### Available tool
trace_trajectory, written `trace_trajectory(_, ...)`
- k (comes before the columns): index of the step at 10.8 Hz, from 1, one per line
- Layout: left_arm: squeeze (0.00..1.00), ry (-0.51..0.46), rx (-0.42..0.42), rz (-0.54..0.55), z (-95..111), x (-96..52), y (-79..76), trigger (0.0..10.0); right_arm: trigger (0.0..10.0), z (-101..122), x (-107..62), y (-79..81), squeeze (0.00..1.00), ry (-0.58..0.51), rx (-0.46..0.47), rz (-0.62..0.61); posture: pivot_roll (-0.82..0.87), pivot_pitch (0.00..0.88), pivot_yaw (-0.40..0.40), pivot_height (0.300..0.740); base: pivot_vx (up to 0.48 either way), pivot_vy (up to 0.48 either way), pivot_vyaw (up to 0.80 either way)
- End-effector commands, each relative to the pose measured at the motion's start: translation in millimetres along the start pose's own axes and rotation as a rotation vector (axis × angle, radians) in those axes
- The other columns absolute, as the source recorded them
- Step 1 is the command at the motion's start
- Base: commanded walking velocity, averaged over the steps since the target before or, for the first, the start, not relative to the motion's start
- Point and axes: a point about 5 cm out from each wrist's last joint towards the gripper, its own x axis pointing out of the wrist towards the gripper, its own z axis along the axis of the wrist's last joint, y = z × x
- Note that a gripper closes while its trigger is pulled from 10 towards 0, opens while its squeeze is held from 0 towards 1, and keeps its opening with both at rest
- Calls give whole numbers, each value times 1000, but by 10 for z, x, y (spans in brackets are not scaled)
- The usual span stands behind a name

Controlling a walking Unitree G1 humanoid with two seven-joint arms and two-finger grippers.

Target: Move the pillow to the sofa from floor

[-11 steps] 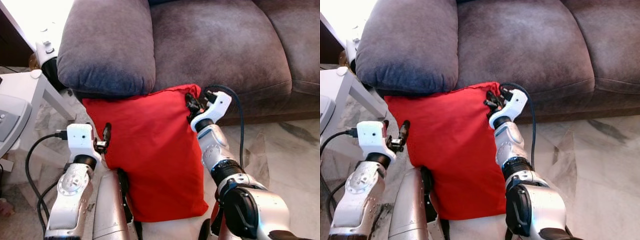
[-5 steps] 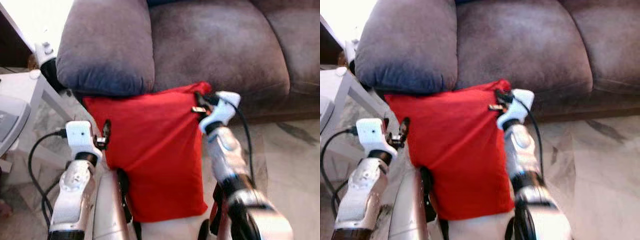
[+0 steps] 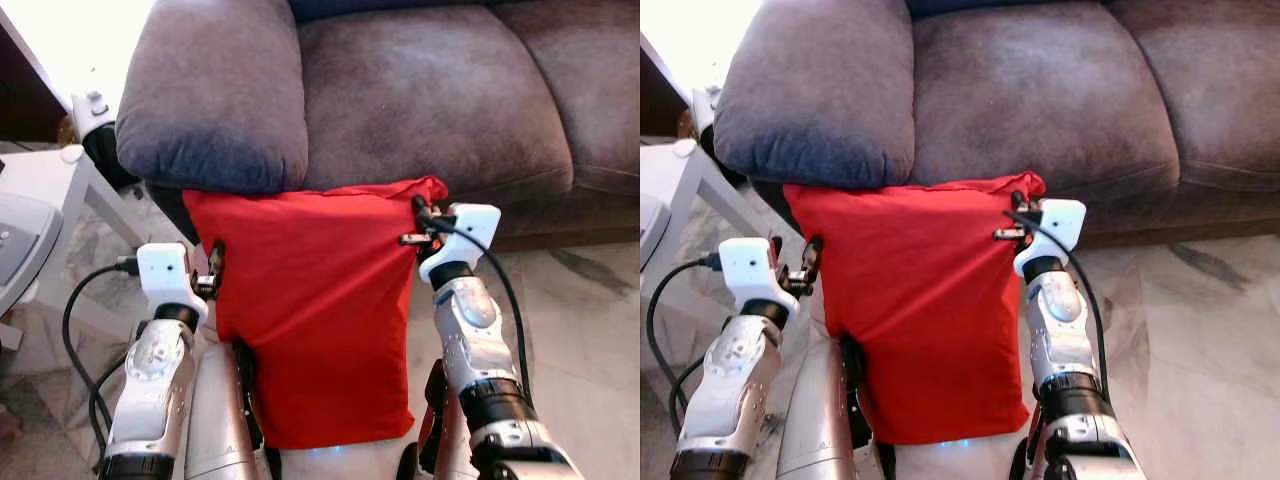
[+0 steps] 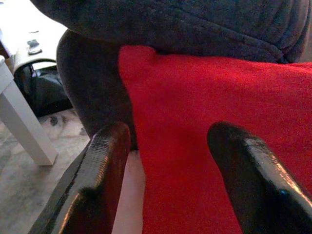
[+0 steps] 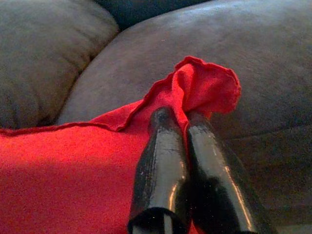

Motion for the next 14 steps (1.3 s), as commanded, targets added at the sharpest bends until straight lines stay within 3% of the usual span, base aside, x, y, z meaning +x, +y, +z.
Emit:
trace_trajectory(1, 0, 14, 6, 3, -53, -36, 13, 10000, 10000, 13, -29, 14, 0, -6, -29, 16, 143, 200, 23, 485, 0, 0, 0)
trace_trajectory(3, 0, 13, 9, 10, -80, -55, 34, 10000, 10000, 35, -61, 72, 0, -8, -55, 50, 133, 186, 17, 485, 0, 0, 0)
trace_trajectory(8, 0, -5, 8, 21, -83, -20, 33, 10000, 10000, 48, -175, 42, 0, -12, -79, 37, 121, 155, 12, 485, 0, 0, 0)
trace_trajectory(12, 0, -6, 9, 19, -117, -24, 42, 10000, 10000, -15, -259, 31, 0, 28, -170, 98, 119, 128, 13, 485, 0, 0, 0)
trace_trajectory(14, 0, -22, 5, 24, -87, 1, 36, 10000, 10000, -5, -250, 19, 0, 28, -151, 73, 125, 131, 10, 485, 0, 0, 0)
